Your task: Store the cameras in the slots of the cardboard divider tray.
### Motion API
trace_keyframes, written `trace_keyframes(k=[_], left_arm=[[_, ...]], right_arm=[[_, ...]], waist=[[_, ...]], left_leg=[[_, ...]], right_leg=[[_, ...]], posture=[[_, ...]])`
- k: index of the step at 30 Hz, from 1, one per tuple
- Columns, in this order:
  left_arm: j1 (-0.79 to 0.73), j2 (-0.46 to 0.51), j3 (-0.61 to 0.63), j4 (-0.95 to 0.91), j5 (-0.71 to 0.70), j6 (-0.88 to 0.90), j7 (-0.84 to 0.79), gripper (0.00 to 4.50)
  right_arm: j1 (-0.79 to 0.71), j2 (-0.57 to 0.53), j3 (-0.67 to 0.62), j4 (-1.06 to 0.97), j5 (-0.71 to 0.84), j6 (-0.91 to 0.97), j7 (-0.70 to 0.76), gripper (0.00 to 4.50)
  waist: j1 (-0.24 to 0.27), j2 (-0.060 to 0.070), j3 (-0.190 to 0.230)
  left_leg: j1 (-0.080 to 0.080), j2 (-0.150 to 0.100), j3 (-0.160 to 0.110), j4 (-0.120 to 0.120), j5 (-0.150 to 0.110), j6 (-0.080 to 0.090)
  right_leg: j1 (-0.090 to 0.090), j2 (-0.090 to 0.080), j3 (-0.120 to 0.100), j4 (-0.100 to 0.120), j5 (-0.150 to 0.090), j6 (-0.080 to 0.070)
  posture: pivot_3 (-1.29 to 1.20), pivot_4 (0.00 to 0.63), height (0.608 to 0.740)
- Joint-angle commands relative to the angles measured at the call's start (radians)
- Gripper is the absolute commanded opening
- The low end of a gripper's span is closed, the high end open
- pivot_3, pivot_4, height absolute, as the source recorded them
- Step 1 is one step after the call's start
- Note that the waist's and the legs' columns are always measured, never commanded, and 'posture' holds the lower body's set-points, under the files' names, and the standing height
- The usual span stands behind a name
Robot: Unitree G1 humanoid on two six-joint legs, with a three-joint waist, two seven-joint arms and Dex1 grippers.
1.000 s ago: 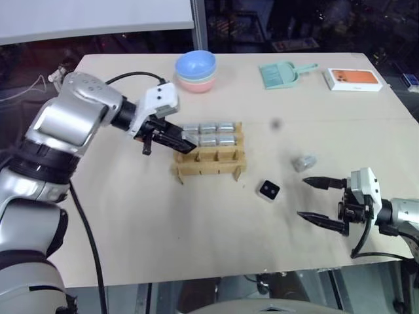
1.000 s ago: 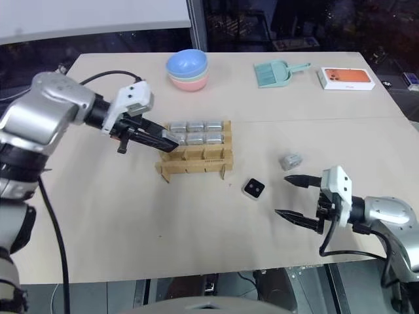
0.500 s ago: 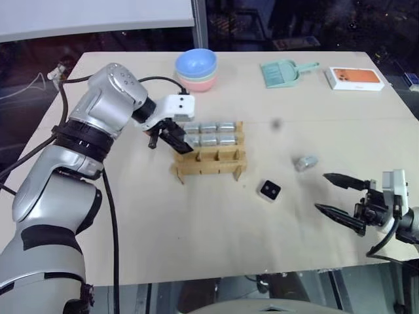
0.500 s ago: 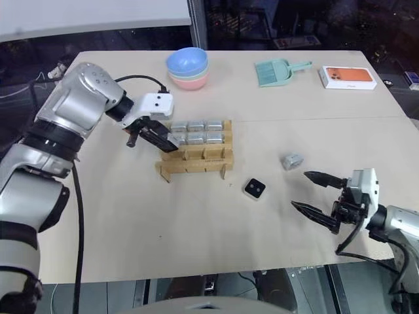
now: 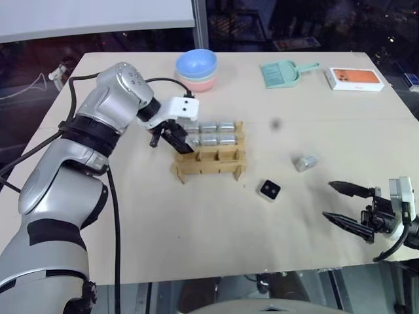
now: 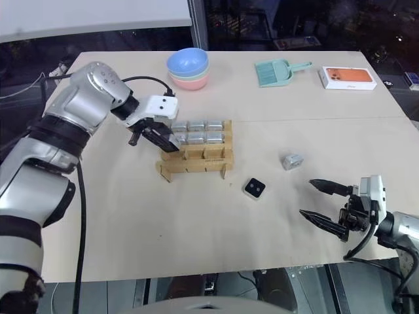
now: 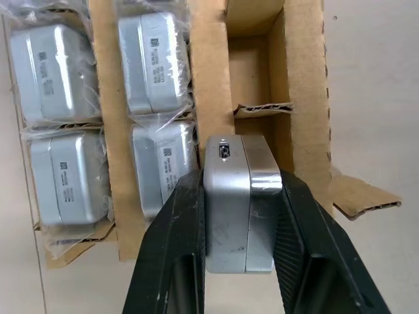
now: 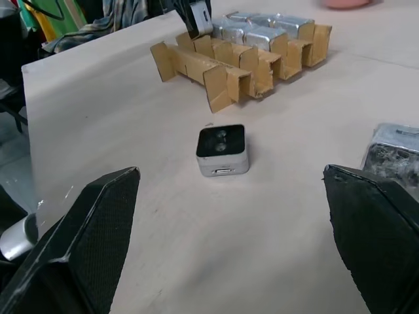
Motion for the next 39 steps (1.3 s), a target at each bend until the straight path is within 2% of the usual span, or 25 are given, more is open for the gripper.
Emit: trace_keyframes(k=[1, 7, 18, 26, 39], left_arm=[[-0.013, 0.046, -0.029, -0.138, -0.073, 0.030, -0.006, 0.75], [-0.015, 0.073, -0.050, -0.197, -0.079, 0.055, -0.006, 0.75], [-0.016, 0.063, -0.074, -0.129, -0.007, 0.007, -0.006, 0.75], [0.028, 0.050, -0.074, -0.171, -0.001, 0.014, -0.006, 0.75], [0.061, -0.005, -0.008, -0.134, 0.115, -0.022, -0.006, 0.75]], right_arm=[[-0.001, 0.012, -0.021, -0.015, -0.001, -0.023, 0.004, 4.45], [0.001, 0.040, -0.007, -0.031, -0.017, -0.031, -0.011, 4.45], [0.012, 0.067, -0.008, -0.069, -0.029, -0.027, -0.036, 4.45], [0.018, 0.089, -0.030, -0.126, 0.060, -0.006, -0.018, 4.45], [0.006, 0.082, -0.010, -0.187, 0.049, 0.028, -0.079, 4.45]], waist=[[0.000, 0.000, 0.000], [0.000, 0.000, 0.000], [0.000, 0.000, 0.000], [-0.002, 0.000, 0.000], [0.000, 0.001, -0.001]], left_leg=[[0.000, 0.000, 0.000, 0.000, 0.000, 0.000], [0.000, 0.000, 0.000, 0.000, 0.000, 0.000], [0.000, 0.000, 0.000, 0.001, 0.000, 0.000], [0.001, 0.000, 0.000, 0.001, 0.000, 0.000], [0.001, 0.000, 0.000, 0.008, 0.000, 0.000]], right_leg=[[0.000, 0.000, 0.000, 0.000, 0.000, 0.000], [0.000, 0.000, 0.000, 0.000, 0.001, -0.002], [0.000, 0.000, 0.000, 0.001, 0.001, -0.002], [0.000, 0.000, 0.001, 0.001, 0.001, -0.002], [0.001, 0.000, 0.000, 0.007, 0.000, 0.000]], posture=[[0.00, 0.150, 0.740], [0.00, 0.150, 0.740], [0.00, 0.150, 0.740], [0.00, 0.150, 0.740], [0.00, 0.150, 0.740]])
